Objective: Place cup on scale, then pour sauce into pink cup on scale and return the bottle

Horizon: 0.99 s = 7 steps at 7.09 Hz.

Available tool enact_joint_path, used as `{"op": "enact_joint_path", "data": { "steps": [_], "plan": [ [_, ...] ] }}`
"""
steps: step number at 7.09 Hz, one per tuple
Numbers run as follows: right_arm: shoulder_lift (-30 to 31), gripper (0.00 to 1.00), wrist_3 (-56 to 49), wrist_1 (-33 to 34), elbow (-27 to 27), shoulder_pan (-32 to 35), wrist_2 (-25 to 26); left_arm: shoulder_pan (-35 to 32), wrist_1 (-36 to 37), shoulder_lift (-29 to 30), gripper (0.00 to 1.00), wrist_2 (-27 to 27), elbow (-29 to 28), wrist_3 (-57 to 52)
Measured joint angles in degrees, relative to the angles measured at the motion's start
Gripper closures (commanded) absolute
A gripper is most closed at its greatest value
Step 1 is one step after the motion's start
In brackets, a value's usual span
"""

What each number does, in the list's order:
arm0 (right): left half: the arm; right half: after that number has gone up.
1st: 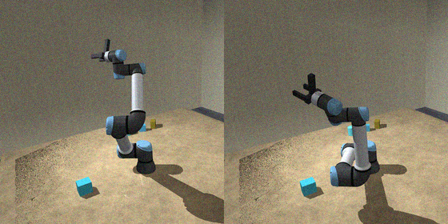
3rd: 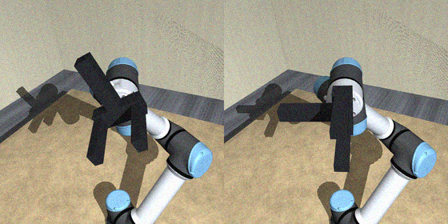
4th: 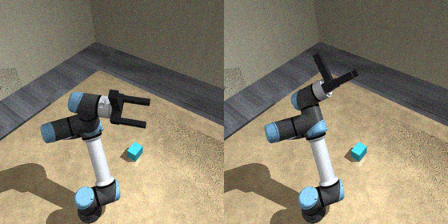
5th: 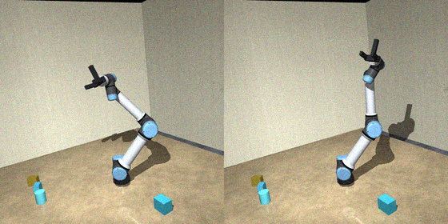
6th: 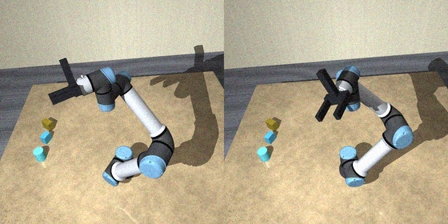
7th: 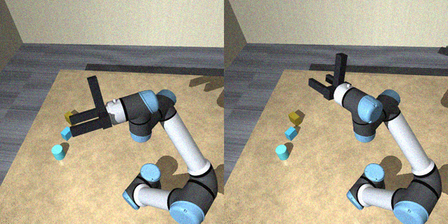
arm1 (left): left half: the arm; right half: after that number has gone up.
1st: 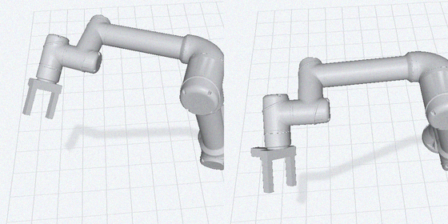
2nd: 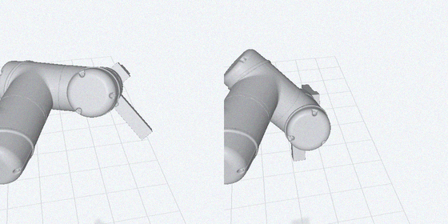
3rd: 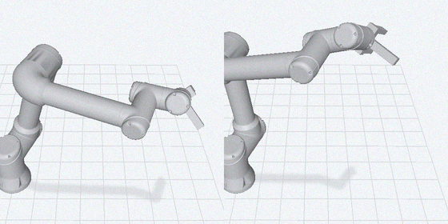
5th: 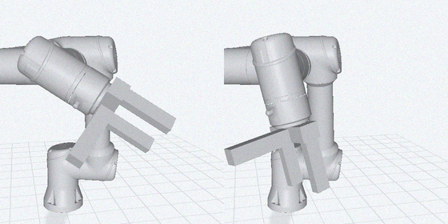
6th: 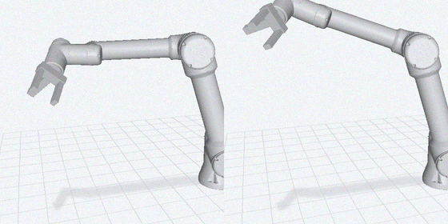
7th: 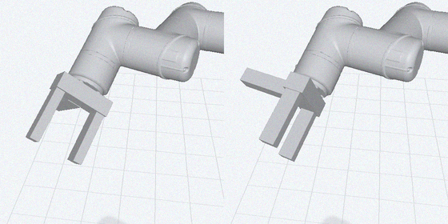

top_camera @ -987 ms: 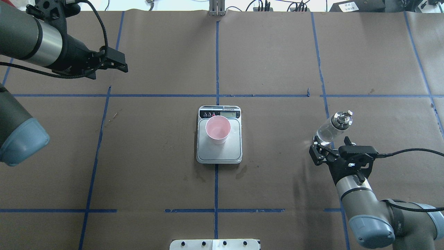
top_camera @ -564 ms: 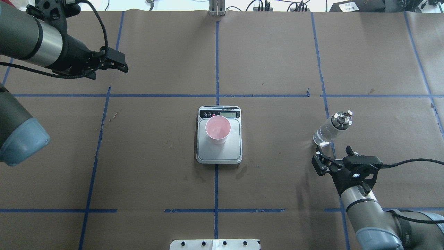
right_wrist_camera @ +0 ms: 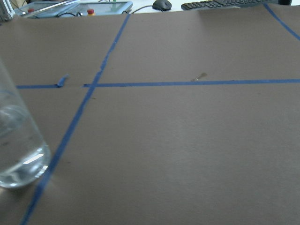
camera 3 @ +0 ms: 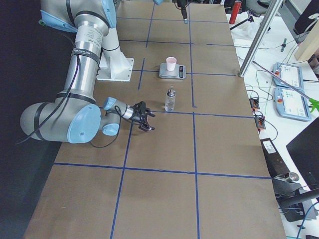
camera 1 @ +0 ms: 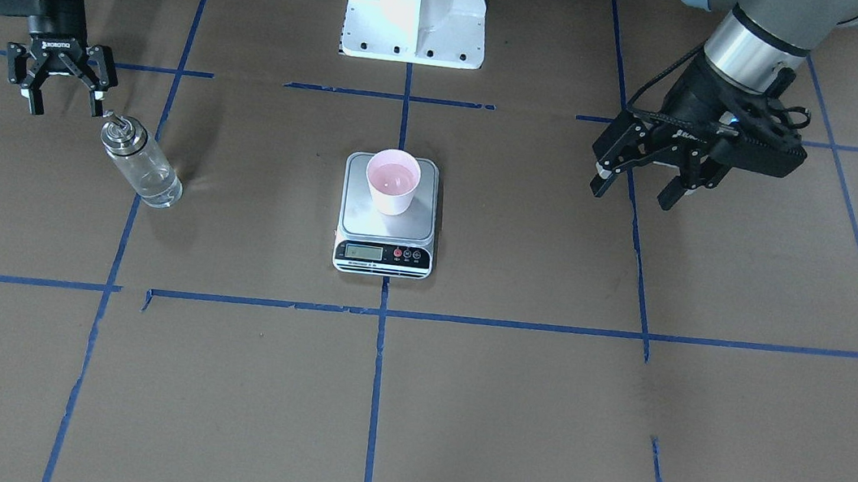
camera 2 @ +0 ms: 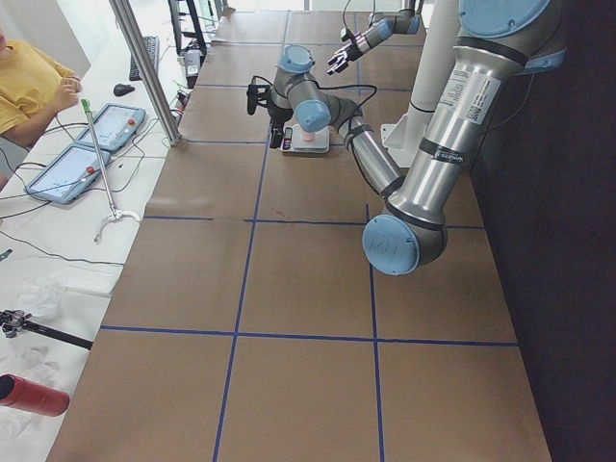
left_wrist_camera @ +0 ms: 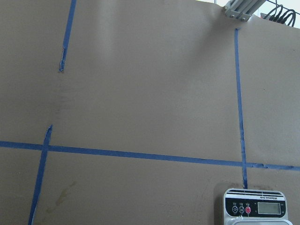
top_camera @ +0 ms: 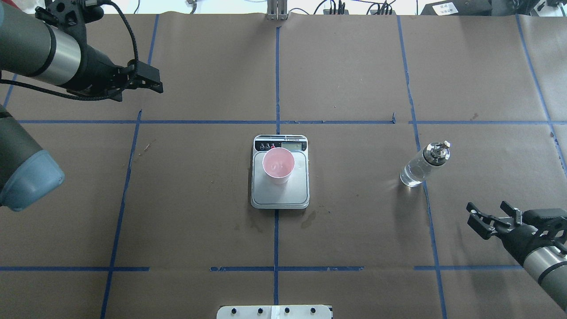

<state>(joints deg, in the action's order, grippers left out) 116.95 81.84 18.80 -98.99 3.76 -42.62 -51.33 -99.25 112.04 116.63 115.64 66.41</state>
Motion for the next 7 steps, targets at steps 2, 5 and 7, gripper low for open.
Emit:
{"op": "enact_joint_path", "data": {
  "steps": [2, 5, 7],
  "plan": [
    [-2.02, 0.0, -12.78, -16.02, 11.31, 16.09, -18.85, -0.14, -0.16, -0.58, 0.01, 0.14, -0.54, -3.12],
    [-13.0, 0.0, -33.49, -8.92, 15.52, 56.58, -61.19, -0.65, -0.33, -1.48, 0.01, 0.22, -1.57, -7.07],
    [-22.78, 0.0, -47.27, 9.93, 15.51, 70.17, -73.0, -3.44, -0.46, -3.2, 0.01, 0.47, -3.81, -15.15]
  ]
}}
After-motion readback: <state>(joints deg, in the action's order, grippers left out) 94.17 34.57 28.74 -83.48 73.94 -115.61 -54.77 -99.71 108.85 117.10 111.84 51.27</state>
